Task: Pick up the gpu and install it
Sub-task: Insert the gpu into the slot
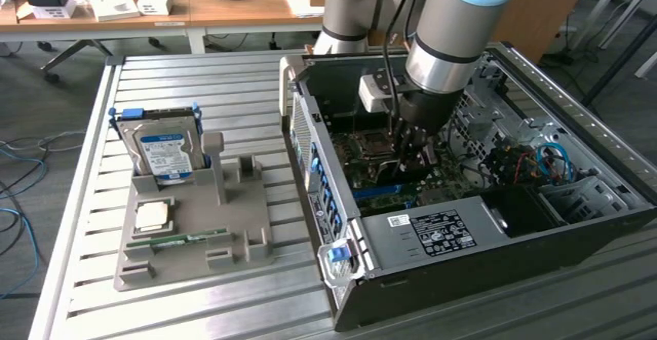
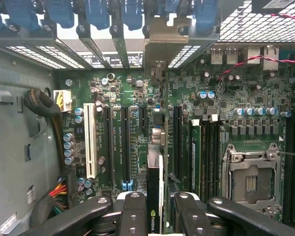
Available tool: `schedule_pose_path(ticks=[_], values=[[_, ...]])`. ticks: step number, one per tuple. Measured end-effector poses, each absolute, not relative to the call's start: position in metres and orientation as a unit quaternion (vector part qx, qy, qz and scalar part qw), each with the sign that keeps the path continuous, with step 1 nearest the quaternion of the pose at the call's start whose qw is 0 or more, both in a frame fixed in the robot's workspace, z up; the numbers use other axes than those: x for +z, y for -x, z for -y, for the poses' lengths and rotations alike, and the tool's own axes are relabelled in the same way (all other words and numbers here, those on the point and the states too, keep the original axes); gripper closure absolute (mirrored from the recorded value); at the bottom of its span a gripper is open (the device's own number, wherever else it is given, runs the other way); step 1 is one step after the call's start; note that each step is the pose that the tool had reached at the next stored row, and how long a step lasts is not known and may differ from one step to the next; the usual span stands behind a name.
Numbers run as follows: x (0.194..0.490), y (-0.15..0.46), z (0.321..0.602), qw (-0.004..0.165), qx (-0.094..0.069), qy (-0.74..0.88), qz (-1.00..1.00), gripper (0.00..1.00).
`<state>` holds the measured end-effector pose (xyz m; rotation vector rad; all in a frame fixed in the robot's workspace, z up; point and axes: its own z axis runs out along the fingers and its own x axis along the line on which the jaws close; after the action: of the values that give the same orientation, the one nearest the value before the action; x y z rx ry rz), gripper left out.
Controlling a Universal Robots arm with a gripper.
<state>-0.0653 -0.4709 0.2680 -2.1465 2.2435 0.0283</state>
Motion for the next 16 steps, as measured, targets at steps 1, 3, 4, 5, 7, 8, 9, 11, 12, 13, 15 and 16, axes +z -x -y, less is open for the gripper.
schedule_pose_path(ticks=[1,3,4,5,7,8,9,11,12,13,15,16], values=[[0.2677,0.0658,0.4708,0.018,0.009,0.691,-0.722,0.74],[0.2675,0.0664,0.4707,0.018,0.009,0.691,-0.722,0.74],[0.2675,0.0664,0.4707,0.018,0.009,0.691,-0.722,0.74],[0.2675,0.0665,0.4707,0.018,0.009,0.691,-0.722,0.74],[0.2673,0.0666,0.4707,0.018,0.009,0.691,-0.722,0.74],[0.2668,0.067,0.4706,0.018,0.009,0.691,-0.722,0.74],[0.2664,0.0674,0.4705,0.018,0.009,0.691,-0.723,0.74],[0.2664,0.0675,0.4705,0.018,0.009,0.691,-0.722,0.74],[0.2665,0.0675,0.4706,0.018,0.009,0.691,-0.722,0.74],[0.2664,0.0675,0.4705,0.018,0.009,0.691,-0.722,0.74],[0.2656,0.0696,0.4699,0.018,0.009,0.691,-0.722,0.74],[0.2656,0.0696,0.47,0.018,0.009,0.691,-0.722,0.74]])
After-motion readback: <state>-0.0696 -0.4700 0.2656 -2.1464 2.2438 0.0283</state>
